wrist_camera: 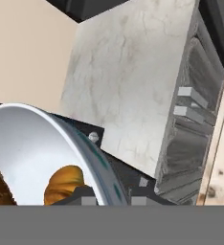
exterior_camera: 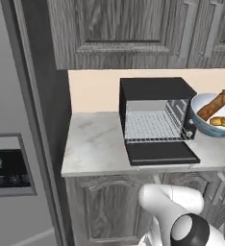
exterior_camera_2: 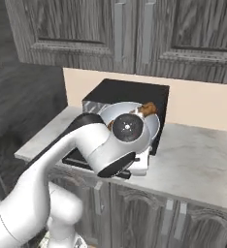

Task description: Pick up the heated bread from the toaster oven and place it in the bowl. Then move the bread bowl to the dining counter.

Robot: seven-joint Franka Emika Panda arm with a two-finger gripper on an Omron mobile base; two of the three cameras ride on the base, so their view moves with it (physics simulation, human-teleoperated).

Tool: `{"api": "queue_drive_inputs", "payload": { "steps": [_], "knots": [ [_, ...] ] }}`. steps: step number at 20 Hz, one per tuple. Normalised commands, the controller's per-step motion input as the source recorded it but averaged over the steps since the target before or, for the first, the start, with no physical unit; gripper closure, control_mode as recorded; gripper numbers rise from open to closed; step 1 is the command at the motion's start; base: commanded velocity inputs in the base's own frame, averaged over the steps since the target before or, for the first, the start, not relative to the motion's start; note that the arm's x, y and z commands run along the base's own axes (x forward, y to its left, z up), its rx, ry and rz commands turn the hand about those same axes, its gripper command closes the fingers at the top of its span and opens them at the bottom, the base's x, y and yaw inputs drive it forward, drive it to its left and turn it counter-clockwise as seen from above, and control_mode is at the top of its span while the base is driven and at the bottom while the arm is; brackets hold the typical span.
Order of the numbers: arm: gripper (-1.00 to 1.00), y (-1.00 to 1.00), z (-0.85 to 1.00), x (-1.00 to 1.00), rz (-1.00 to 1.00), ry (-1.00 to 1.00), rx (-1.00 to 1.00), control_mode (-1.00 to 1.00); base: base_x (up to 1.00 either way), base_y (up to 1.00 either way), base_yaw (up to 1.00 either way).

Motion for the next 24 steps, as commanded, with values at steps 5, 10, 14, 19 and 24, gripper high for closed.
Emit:
{"api": "queue_drive_inputs", "payload": {
  "steps": [5, 10, 14, 19, 24],
  "knots": [
    [1.00, 0.00, 0.00, 0.00, 0.00, 0.00, 0.00, 1.00, -0.81, 0.00, 0.89],
    [1.00, 0.00, 0.00, 0.00, 0.00, 0.00, 0.00, 1.00, -0.12, 0.00, 1.00],
    [1.00, 0.00, 0.00, 0.00, 0.00, 0.00, 0.00, 1.00, 0.00, 0.00, 1.00],
    [1.00, 0.00, 0.00, 0.00, 0.00, 0.00, 0.00, 1.00, -0.04, 0.00, 1.00],
    [1.00, 0.00, 0.00, 0.00, 0.00, 0.00, 0.00, 1.00, -0.02, 0.00, 1.00]
  ]
}}
